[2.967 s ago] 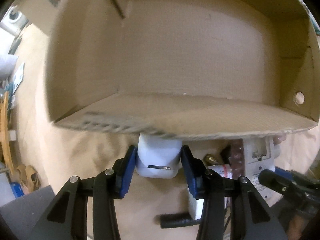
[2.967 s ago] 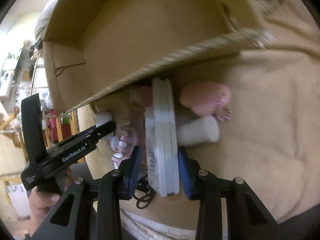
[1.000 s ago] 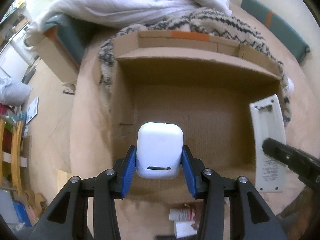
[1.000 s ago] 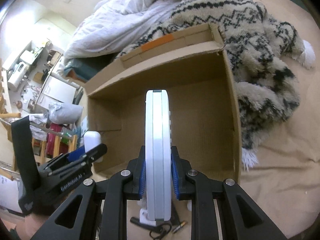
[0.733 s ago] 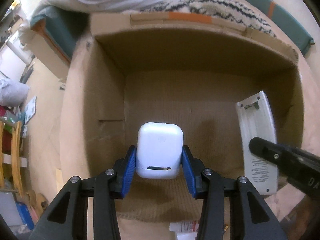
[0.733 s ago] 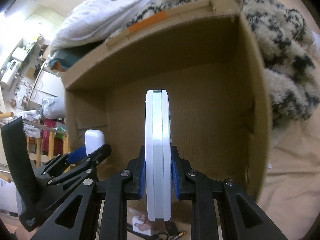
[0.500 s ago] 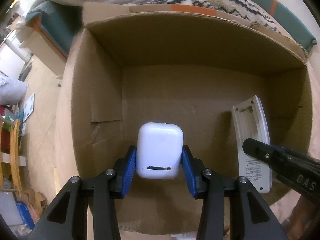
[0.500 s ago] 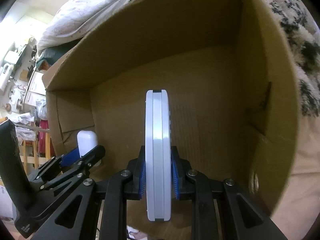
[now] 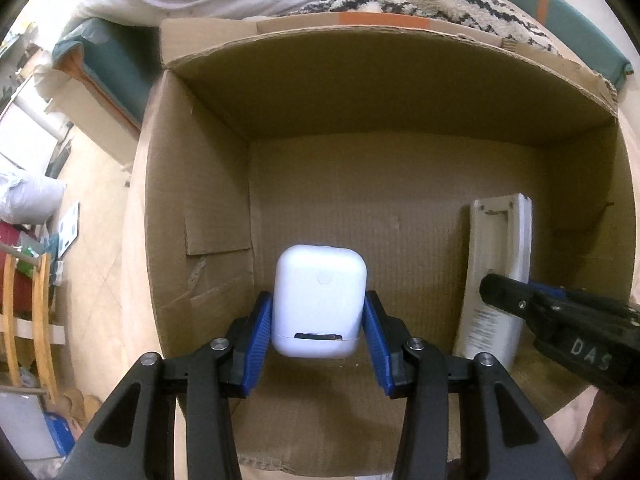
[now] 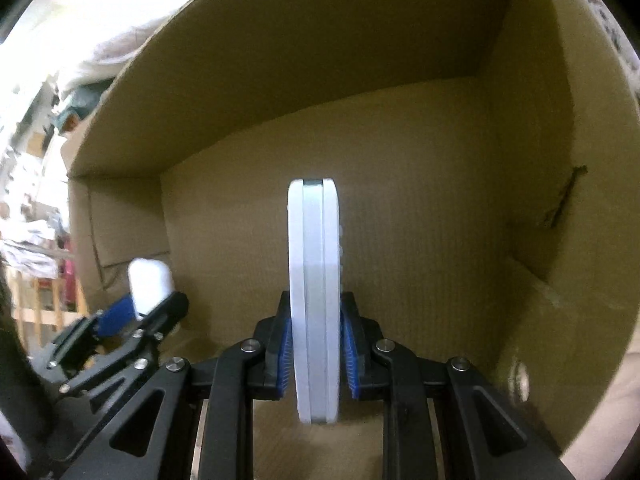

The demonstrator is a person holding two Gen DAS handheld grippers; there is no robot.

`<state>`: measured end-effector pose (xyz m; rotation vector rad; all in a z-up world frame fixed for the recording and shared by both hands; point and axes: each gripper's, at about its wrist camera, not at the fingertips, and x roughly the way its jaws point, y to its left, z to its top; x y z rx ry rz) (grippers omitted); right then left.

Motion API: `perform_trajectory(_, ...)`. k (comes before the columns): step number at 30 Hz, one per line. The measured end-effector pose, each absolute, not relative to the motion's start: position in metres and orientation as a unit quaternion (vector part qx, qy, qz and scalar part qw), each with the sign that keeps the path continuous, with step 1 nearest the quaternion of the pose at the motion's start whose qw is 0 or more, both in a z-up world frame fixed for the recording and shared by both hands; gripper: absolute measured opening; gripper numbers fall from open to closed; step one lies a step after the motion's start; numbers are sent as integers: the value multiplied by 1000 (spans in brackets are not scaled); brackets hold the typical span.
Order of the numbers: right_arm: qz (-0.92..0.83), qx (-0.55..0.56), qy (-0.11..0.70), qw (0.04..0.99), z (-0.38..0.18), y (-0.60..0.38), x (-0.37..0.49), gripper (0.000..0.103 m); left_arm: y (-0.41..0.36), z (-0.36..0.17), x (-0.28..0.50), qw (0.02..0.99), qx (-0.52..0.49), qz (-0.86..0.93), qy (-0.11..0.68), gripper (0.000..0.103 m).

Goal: Organize rigid objects
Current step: 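Lower the earbud case into the box with the left gripper while the right places the power strip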

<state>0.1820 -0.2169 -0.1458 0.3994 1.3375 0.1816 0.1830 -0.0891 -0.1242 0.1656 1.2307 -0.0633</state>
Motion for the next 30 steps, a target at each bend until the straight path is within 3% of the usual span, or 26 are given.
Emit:
perform_trajectory(11,68,98,576,809,-110,-202,173,28,-96,-125,174,815,79,-31,574,41)
perform_trajectory(13,74,112,573,809,-107,-205,172,36,-92,-125,175,815,78,-31,574,41)
perform_trajectory(15,65,116,568,812,-105,-207,170,64,-91,-124,176,814,77,-33,574,41)
perform_trajectory(19,63,124,559,817,-96,-212,167,70,-90,-126,175,813,77,-36,576,41)
perform_trajectory(24,70,156,550,818,-88,-221,164,100,-91,-122,175,816,67,-42,573,41)
perform_trajectory(27,70,165,542,821,-84,-224,162,102,-95,-119,173,818,74,-48,569,44)
perform_trajectory(30,70,173,534,825,-79,-226,159,103,-97,-118,171,816,65,-51,573,58)
